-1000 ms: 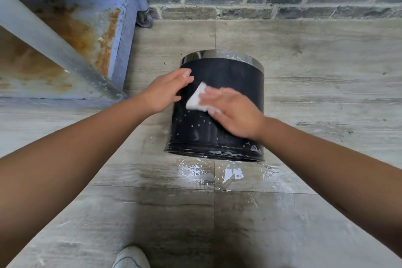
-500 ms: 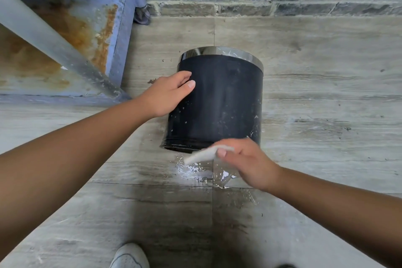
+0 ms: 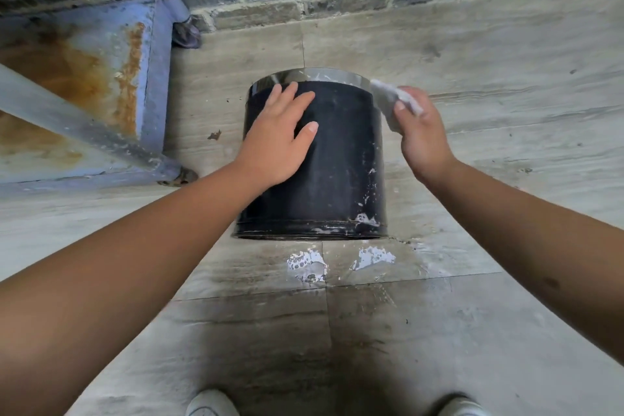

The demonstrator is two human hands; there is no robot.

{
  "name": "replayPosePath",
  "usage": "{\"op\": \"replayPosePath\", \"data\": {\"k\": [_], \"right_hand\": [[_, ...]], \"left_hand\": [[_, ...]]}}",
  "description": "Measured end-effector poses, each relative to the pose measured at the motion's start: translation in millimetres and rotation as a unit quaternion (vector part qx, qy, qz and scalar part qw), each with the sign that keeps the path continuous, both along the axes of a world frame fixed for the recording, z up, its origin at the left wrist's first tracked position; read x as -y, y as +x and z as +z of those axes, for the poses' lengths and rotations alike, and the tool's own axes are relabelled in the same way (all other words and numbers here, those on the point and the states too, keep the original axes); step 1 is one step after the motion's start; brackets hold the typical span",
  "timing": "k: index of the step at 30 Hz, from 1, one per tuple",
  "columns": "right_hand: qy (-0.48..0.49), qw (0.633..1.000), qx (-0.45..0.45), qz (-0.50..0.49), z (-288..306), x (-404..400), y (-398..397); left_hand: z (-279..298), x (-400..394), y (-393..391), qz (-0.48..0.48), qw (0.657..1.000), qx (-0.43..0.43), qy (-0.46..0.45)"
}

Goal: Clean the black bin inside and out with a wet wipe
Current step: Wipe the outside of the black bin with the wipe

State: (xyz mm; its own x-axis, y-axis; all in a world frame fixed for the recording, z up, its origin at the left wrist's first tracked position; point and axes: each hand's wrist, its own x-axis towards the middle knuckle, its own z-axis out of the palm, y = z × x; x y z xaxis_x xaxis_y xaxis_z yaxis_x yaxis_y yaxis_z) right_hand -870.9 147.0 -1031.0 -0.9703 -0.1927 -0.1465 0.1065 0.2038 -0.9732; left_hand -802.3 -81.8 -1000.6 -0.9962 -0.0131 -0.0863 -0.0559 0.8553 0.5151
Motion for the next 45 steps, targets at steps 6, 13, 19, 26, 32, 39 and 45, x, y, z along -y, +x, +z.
{"op": "replayPosePath", "data": {"k": [6,13,19,26,32,39,45], "right_hand": [[0.052,0.98,-0.088,0.171,-27.9,10.3,55.9],[0.099,0.93,-0.174,0.307,-18.6,-4.3,113.3],[0.087,0.9,-0.18,0.388,-3.6,-12.8,148.9],[-0.29,0.934,0.164,0.133,30.8,-6.1,132.2],[-0.077,0.964,0.006,0.253,46.1,23.8,80.0],[0.147,0.821,-0.277,0.477,19.2,24.5,127.5],[0.116,0.826,-0.264,0.484,23.9,-8.3,135.0]], "left_hand": [[-22.7,0.5,1.4,-0.011,0.999,0.001,-0.045],[-22.0,25.1,13.0,0.004,1.0,-0.005,0.023],[-22.8,34.9,16.6,0.011,0.999,-0.008,0.037],[-21.1,27.7,13.1,0.0,1.0,0.001,0.021],[-22.3,10.1,4.0,-0.022,0.999,0.006,-0.025],[-25.2,12.5,5.0,-0.02,0.999,0.005,-0.029],[-24.7,11.0,4.2,-0.029,0.999,0.004,-0.032]]}}
